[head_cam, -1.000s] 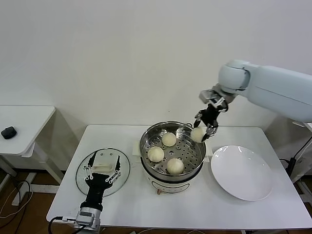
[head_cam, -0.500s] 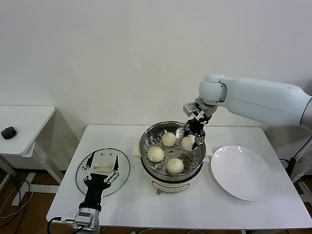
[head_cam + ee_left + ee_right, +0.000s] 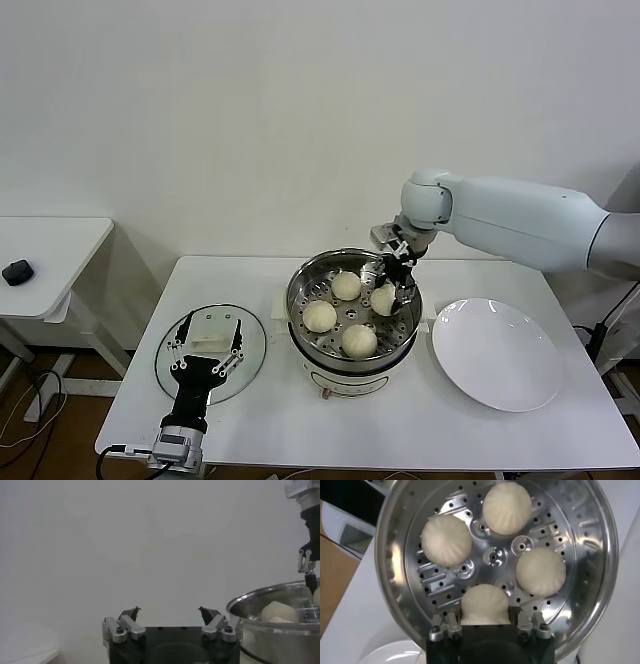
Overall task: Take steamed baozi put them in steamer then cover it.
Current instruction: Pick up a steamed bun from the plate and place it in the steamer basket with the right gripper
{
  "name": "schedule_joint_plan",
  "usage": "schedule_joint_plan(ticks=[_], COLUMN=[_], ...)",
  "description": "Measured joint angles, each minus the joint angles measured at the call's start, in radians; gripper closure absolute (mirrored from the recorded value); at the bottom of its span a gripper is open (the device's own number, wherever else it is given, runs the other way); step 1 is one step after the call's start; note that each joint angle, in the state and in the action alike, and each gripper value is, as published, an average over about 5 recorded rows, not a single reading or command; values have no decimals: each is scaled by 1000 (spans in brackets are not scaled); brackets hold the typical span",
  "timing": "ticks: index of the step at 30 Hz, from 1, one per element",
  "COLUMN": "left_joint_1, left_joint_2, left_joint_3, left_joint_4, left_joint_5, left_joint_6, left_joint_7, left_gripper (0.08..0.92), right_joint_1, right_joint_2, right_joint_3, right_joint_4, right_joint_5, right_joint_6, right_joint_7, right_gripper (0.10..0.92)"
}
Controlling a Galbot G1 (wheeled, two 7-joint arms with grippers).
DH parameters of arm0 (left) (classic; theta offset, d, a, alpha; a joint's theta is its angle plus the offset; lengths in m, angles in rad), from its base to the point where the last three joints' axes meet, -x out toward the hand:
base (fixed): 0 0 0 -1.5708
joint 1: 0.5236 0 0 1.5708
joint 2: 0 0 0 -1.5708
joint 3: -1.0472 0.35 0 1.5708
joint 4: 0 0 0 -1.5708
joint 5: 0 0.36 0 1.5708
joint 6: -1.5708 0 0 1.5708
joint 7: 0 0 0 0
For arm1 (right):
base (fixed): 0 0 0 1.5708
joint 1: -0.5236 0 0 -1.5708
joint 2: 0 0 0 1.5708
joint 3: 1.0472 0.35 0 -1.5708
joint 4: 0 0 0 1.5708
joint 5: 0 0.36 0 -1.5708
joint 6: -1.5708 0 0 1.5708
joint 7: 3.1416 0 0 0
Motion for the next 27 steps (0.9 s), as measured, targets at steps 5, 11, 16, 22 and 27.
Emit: schedule_joint_plan(ticks=[5, 11, 16, 22, 27], left_joint_1=[0, -2, -4, -3, -5], left_joint_2=[-1, -2, -1, 0, 0], left_joint_3=[-1, -1, -3, -4, -2], left_joint_4=[0, 1, 2, 2, -2], left_joint_5=[0, 0, -1, 0, 5], left_joint_6=[-1, -1, -1, 1, 4], left_joint_7=[0, -1, -2, -2, -2], left_gripper=[177, 177, 177, 177, 177], right_joint_1=[-14, -26, -29, -21, -21], right_joint_2=[1, 1, -4, -25, -73], right_joint_3=[3, 7, 16, 37, 85], right_joint_4=[-7, -9, -4, 21, 67], right_joint_5=[-8, -13, -16, -17, -6], right_joint_6=[0, 1, 3, 12, 30], right_joint_7=[2, 6, 12, 14, 28], right_gripper=[359, 286, 208, 203, 203])
